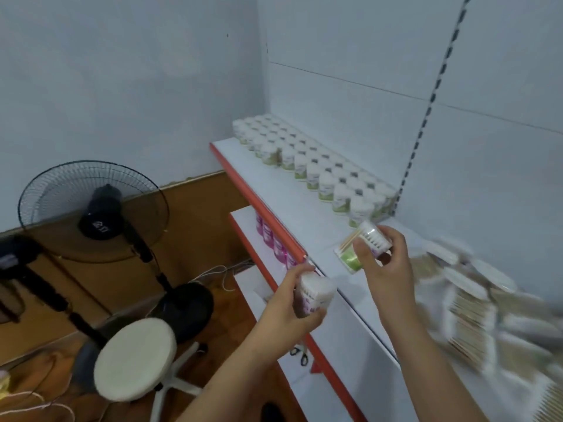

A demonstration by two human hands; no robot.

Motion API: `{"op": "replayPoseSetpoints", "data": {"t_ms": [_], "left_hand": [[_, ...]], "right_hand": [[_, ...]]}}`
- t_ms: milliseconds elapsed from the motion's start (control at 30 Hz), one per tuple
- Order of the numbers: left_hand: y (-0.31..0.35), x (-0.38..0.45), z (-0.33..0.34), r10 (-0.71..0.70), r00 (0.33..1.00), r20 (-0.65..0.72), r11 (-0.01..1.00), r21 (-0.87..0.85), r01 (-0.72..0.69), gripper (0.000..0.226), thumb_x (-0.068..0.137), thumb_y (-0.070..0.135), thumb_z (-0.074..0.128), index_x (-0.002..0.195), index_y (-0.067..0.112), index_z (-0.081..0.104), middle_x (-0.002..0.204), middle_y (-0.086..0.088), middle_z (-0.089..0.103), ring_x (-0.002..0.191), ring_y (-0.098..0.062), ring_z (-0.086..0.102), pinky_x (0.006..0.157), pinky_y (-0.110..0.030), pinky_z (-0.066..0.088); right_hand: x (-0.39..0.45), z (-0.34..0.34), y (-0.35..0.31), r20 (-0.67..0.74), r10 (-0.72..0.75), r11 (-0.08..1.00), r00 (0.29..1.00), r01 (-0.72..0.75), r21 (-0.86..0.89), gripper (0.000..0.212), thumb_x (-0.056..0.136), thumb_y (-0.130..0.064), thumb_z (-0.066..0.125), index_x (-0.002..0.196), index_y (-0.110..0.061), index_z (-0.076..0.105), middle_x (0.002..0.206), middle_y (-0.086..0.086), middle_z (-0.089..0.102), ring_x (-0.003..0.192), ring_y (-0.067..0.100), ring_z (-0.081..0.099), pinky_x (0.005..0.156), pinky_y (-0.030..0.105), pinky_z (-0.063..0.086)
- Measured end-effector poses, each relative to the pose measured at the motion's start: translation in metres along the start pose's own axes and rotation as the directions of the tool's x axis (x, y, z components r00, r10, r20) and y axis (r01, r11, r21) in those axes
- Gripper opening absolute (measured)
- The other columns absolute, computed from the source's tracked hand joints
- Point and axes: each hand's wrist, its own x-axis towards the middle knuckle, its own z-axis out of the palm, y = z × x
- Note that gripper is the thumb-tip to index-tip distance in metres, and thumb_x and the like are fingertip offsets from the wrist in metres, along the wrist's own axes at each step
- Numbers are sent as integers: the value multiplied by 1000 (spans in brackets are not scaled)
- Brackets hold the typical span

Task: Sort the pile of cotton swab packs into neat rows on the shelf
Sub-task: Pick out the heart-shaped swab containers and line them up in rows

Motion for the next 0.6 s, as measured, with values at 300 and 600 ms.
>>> {"op": "replayPoseSetpoints", "data": {"t_ms": [300,600], "left_hand": [[-15,178,-137,9,997,-78,1000,-9,-10,69,90,27,75,139,54,35,133,16,53,113,4,59,92,-25,56],[-45,319,-205,2,966,-260,986,161,41,68,85,38,78,141,24,41,122,11,61,106,1,61,94,-25,54]], "right_hand": [[137,157,53,-14,1,976,1000,-4,-216,56,86,-48,66,129,-17,46,104,-4,60,92,16,62,69,19,46],[209,241,93,51,30,954,998,-13,-299,80,80,-33,80,142,-30,30,130,-2,53,115,10,58,91,30,56]]}}
